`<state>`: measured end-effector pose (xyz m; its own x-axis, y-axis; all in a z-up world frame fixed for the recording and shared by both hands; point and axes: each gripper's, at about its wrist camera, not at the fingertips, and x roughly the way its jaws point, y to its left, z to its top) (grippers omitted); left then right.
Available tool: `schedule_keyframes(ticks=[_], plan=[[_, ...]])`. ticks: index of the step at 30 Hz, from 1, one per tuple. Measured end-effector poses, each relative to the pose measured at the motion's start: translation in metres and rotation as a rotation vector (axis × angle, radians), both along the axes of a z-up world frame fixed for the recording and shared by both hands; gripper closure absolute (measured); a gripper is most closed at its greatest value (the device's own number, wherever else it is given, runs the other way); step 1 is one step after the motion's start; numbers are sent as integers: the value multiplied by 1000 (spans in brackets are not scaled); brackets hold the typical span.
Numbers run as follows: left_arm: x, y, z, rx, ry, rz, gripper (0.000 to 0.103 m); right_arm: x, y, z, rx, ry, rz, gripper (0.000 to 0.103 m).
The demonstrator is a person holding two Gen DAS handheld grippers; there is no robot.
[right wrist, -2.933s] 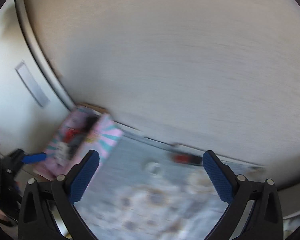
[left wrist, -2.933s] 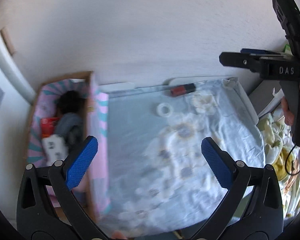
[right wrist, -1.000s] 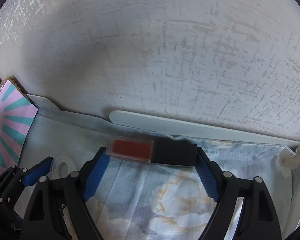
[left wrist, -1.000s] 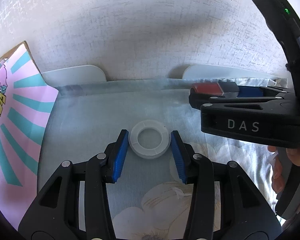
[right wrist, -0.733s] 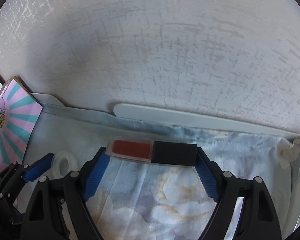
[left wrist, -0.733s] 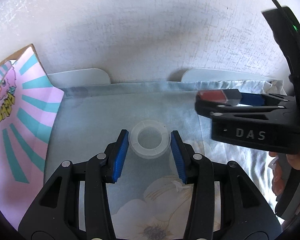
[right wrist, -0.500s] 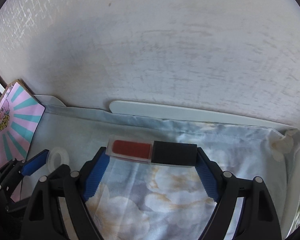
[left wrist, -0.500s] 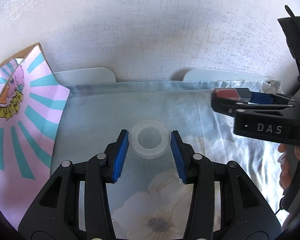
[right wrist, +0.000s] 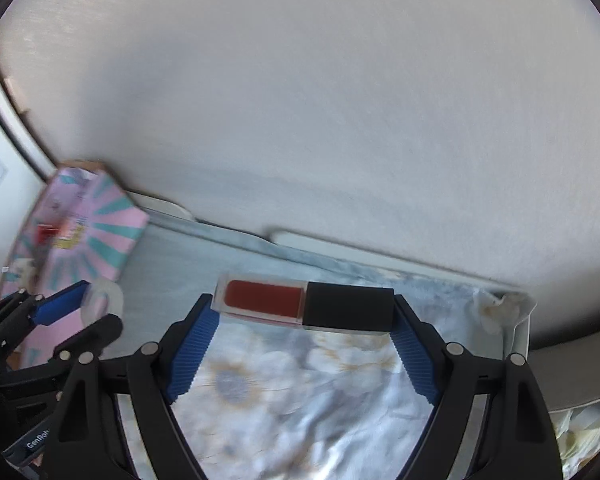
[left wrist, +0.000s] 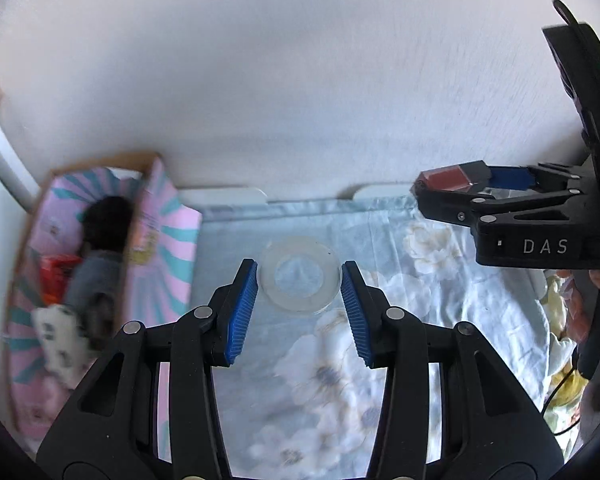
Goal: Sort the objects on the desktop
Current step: 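Carry the tape roll and lip gloss into the cardboard box and release both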
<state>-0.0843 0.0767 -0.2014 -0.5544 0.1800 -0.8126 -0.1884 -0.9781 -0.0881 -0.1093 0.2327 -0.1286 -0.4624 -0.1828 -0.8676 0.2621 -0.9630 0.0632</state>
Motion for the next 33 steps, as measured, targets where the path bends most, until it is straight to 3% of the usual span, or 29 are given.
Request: schedule_keyframes(ticks=[3,4,8,9,14,19,26,33], plan=[[29,-46,25,1,12,5,63,3,-25,27,-18,-1,63,21],[34,-51,29,1,15,6,63,-18,-40,20,-20,-1,81,21],[43,-80,49,-20,32,26,63,-13,-82,48,-30,18,157,21],[45,-93,55,-22,37,39,63,-16,-93,41,-31,20,170,21],[58,-145,64,-31,27,101,63,-20,-151,49,-64,9,268,21],[70,-196,53,-68,-7,162,63,-22,-205,48,-82,-12,350,21],[76,-237,25,-57,-74,194,63,-25,-280,5,-57,-82,457,21],[76,-248,7,-32,-114,176,63,-32,-312,-28,-45,-150,482,21]])
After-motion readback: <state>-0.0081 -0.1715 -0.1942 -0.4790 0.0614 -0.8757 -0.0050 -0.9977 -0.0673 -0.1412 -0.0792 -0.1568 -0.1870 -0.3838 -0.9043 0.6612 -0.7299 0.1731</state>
